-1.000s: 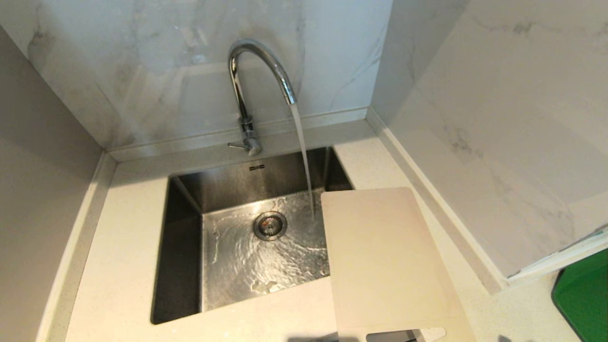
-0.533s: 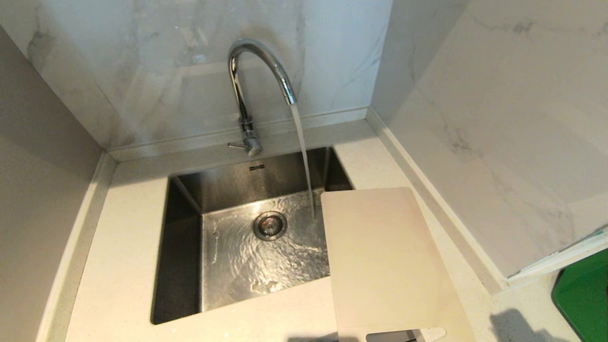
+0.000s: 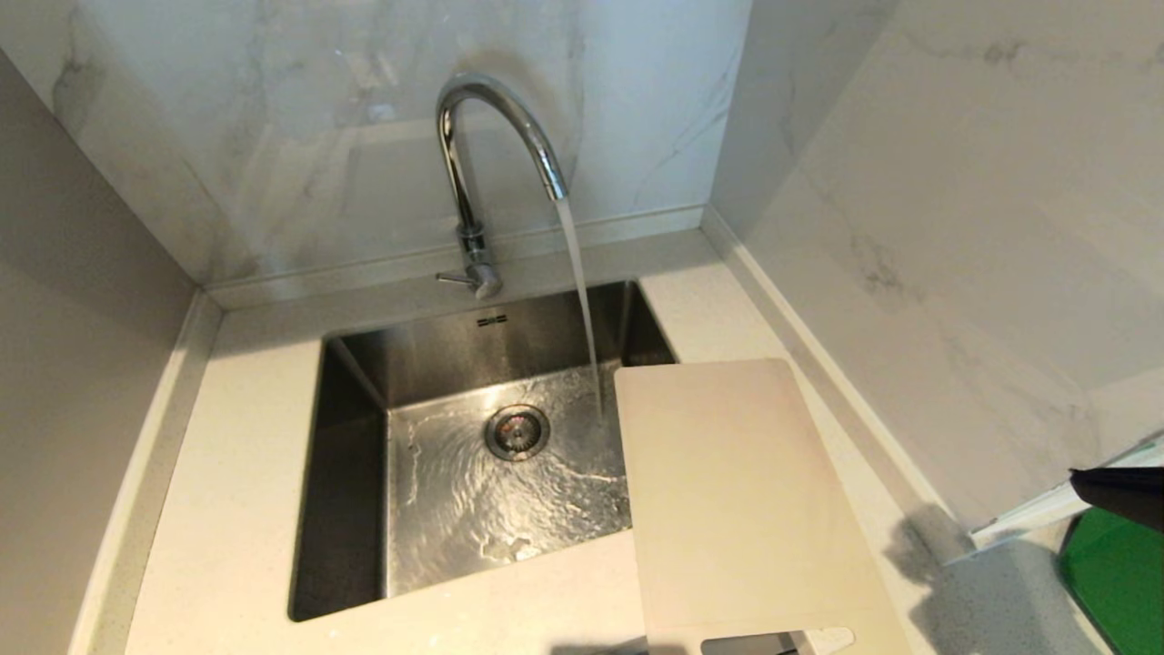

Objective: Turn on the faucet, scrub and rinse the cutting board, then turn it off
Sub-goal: Pick up the cutting board

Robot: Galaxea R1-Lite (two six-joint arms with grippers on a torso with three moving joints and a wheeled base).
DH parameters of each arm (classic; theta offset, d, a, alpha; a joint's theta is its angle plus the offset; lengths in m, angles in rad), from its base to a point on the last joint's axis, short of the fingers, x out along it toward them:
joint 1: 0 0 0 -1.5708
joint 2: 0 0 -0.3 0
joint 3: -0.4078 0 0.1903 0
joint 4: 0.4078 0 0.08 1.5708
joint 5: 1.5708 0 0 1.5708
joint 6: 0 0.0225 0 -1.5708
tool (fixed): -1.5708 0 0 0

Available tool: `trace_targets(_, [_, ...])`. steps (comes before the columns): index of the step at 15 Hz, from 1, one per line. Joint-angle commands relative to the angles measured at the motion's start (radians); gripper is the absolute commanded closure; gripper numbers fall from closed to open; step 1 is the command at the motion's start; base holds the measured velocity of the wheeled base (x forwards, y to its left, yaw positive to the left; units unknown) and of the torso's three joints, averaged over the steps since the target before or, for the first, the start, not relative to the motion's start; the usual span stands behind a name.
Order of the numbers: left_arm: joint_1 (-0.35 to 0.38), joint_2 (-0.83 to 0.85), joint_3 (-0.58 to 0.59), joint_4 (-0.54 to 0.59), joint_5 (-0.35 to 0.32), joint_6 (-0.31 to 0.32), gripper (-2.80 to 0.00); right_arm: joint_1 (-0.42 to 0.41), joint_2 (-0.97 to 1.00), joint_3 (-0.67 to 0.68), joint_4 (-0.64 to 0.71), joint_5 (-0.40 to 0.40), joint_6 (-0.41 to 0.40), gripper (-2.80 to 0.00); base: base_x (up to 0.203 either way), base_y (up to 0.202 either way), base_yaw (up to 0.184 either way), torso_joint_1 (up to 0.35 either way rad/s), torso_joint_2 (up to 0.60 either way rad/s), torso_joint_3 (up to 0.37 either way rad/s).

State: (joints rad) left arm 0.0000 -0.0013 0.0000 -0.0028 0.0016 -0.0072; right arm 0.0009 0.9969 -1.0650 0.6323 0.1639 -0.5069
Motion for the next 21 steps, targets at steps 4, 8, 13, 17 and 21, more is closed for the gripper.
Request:
trace_targets(4, [0.000,0.000,0.000,0.000,0.000,0.000,0.00,0.032,0.211,-0.239,0.241,-0.030,-0.137,0.00,0.000,0.000,0.000,0.000,0.00,0.000])
trace_targets(8, [0.000,0.000,0.000,0.000,0.000,0.000,0.00,0.148,0.356,-0.328,0.332,-0.168,-0.217,0.00,0.000,0.000,0.000,0.000,0.00,0.000])
trace_targets(13, [0.000,0.000,0.000,0.000,0.000,0.000,0.00,0.303,0.473,-0.366,0.422,-0.360,-0.267,0.00,0.000,0.000,0.000,0.000,0.00,0.000])
trace_targets(17, [0.000,0.000,0.000,0.000,0.000,0.000,0.00,0.345,0.542,-0.392,0.431,-0.461,-0.386,0.00,0.000,0.000,0.000,0.000,0.00,0.000])
trace_targets(21, [0.001,0.000,0.000,0.000,0.000,0.000,0.00,0.432,0.581,-0.400,0.431,-0.460,-0.388,0.00,0.000,0.000,0.000,0.000,0.00,0.000])
